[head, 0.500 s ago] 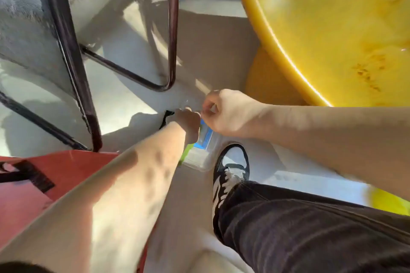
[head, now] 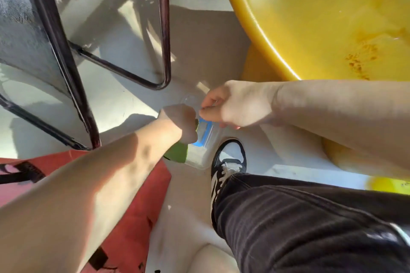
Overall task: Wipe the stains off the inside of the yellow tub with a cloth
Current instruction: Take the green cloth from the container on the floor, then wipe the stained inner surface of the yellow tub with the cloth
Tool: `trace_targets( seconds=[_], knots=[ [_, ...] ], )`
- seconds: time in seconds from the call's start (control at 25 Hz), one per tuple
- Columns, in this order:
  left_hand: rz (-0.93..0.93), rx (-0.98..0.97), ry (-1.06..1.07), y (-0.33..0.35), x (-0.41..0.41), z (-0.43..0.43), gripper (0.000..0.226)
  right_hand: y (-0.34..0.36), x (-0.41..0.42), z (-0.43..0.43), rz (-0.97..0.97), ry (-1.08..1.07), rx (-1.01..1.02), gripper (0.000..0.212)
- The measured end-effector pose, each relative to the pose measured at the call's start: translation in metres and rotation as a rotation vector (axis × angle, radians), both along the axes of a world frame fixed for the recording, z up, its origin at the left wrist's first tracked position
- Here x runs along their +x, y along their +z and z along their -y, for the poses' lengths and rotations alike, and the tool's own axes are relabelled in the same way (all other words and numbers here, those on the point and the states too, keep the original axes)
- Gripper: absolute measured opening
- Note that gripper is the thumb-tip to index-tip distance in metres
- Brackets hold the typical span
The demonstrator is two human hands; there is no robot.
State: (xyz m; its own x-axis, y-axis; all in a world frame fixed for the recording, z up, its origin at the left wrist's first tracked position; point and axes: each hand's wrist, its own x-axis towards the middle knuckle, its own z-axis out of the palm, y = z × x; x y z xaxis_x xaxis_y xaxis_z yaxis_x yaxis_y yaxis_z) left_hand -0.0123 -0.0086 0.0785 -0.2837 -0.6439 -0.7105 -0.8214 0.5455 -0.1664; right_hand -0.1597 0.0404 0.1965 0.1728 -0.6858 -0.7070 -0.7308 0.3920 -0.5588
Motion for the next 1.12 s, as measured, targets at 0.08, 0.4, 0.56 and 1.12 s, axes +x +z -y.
trace_targets(
  seconds=[0.08,0.4,0.56,1.12],
  knots=[
    [-0.147,-0.064,-0.007,0.056,-0.007,0.004,0.02,0.023,-0.012,-0.006,0.104,-0.097,-0.057,0.029],
    [-0.668,-0.152,0.039,0.297,-0.119,-0.036,0.026,0.126,-0.106,-0.074,0.428,-0.652,-0.28,0.036],
    [-0.776,-0.058,-0.014,0.315,-0.201,-0.058,0.046,0.125,-0.166,-0.122,0.551,-0.866,-0.304,0.036],
    [-0.976,0.435,0.336,0.203,-0.279,-0.082,0.05,0.079,-0.267,-0.18,-0.398,-0.881,-0.673,0.027]
  ],
)
